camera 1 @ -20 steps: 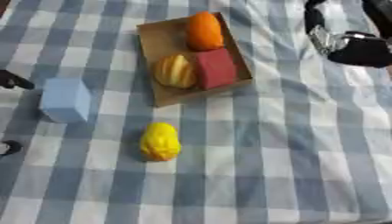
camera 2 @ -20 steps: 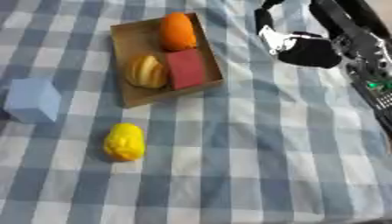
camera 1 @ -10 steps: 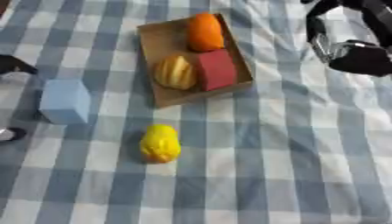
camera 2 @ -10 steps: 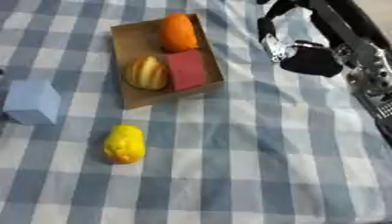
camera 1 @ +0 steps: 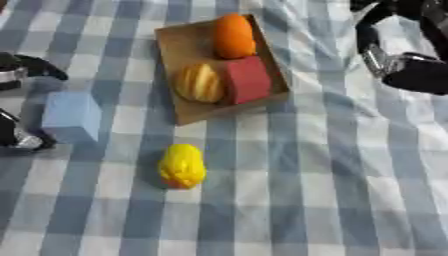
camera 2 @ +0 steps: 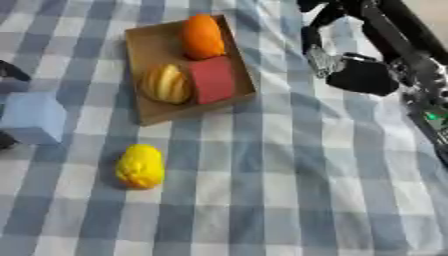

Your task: Pick up objects on the table and place them in the box.

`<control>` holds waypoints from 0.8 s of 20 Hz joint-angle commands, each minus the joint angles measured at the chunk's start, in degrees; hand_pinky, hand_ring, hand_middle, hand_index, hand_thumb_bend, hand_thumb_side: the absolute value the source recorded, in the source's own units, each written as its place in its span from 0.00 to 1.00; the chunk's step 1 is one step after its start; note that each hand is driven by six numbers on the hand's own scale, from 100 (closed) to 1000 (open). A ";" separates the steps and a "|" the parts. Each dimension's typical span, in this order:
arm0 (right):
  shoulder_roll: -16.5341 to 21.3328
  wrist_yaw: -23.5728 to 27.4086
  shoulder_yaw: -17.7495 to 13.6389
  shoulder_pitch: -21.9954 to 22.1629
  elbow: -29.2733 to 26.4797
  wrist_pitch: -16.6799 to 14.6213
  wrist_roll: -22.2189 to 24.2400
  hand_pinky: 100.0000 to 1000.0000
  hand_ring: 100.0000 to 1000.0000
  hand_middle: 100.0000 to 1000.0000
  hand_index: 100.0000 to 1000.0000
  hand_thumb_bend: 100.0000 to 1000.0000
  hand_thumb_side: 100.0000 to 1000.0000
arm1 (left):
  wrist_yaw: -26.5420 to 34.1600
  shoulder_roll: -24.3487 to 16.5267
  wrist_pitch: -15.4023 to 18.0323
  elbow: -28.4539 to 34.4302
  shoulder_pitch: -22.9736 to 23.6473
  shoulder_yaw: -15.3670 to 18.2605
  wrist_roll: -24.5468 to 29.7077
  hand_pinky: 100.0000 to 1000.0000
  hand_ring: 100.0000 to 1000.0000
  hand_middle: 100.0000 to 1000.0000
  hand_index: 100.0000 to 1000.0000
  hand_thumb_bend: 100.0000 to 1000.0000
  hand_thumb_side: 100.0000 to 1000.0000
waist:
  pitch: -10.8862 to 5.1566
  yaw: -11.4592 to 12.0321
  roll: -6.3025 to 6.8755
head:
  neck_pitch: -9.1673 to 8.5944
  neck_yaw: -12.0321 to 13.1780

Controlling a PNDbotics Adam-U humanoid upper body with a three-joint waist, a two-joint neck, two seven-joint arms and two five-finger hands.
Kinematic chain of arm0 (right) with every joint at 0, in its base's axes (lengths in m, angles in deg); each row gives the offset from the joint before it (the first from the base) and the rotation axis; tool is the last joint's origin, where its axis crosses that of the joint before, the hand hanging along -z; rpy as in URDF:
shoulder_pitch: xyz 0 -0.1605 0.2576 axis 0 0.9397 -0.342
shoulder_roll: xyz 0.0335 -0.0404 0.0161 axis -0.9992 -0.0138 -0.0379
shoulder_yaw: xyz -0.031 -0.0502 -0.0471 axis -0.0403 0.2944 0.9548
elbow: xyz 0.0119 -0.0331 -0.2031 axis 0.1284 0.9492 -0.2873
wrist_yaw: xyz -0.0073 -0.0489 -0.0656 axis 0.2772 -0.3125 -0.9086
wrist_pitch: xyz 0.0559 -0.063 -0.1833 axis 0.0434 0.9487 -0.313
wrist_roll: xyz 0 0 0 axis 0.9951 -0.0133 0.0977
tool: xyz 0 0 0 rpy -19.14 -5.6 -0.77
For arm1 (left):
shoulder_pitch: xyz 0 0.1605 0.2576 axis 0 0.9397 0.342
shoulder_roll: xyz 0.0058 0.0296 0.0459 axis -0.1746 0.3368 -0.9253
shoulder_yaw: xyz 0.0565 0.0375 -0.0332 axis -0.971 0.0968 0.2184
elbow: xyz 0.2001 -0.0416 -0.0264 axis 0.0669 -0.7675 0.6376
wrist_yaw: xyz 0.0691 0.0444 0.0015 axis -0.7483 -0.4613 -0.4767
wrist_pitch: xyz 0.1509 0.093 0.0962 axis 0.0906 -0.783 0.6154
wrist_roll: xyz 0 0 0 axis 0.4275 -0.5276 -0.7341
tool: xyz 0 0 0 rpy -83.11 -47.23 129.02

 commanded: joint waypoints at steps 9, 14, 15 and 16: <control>0.41 0.72 -0.34 -0.94 -0.83 0.40 0.15 0.64 0.58 0.67 0.78 0.00 0.43 | -0.89 2.11 2.90 -4.01 -3.35 1.04 -0.77 1.00 0.95 0.88 0.92 0.51 0.09 | -0.25 -0.65 -0.06 | -1.64 0.96; 0.05 0.69 -0.11 -0.69 -0.83 1.04 0.55 0.64 0.58 0.66 0.78 0.00 0.45 | 0.47 1.81 3.78 -2.93 -3.65 0.83 1.56 0.95 0.89 0.78 0.85 0.37 0.02 | -0.08 -0.41 0.06 | -1.49 0.81; -0.01 0.69 -0.06 -0.66 -0.83 1.15 0.65 0.64 0.58 0.66 0.78 0.00 0.45 | 0.48 1.60 3.72 -2.57 -3.64 0.93 1.85 0.94 0.87 0.76 0.83 0.34 0.01 | -0.10 -0.36 0.10 | -1.44 0.79; -0.03 0.69 -0.04 -0.60 -0.83 1.25 0.71 0.64 0.58 0.66 0.78 0.00 0.45 | 0.49 1.33 3.57 -2.11 -3.58 1.10 1.98 0.93 0.86 0.74 0.82 0.30 0.01 | -0.13 -0.30 0.15 | -1.37 0.78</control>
